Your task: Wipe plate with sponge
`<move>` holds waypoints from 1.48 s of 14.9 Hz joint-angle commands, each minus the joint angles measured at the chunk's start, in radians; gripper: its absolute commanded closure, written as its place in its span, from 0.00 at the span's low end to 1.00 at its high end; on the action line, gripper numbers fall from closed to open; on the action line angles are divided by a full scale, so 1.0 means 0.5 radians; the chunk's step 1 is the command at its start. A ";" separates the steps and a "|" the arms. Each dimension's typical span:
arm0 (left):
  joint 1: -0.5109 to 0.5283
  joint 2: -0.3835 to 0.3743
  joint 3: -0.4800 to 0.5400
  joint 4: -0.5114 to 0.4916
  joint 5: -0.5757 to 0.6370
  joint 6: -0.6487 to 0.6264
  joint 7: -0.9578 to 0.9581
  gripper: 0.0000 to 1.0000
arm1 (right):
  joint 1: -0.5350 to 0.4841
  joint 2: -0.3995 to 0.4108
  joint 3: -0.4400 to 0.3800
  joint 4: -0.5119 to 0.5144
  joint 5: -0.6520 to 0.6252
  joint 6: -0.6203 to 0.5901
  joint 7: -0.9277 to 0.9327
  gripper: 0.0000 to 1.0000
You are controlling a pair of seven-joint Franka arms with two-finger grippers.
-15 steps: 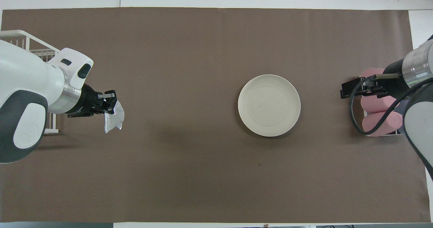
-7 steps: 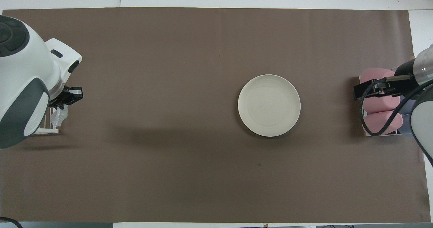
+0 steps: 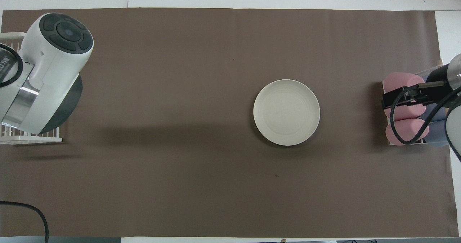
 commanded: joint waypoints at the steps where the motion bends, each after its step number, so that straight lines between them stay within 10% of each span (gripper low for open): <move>1: -0.019 0.128 0.014 0.073 0.261 -0.079 -0.020 1.00 | -0.021 0.017 -0.002 0.035 -0.010 -0.022 -0.067 0.00; 9: 0.033 0.674 0.041 0.352 0.667 -0.163 -0.020 1.00 | -0.104 0.020 -0.011 0.035 -0.010 0.017 -0.196 0.00; 22: 0.162 0.647 0.035 0.187 0.499 0.089 -0.398 1.00 | -0.116 0.020 -0.048 0.035 -0.010 0.015 -0.077 0.00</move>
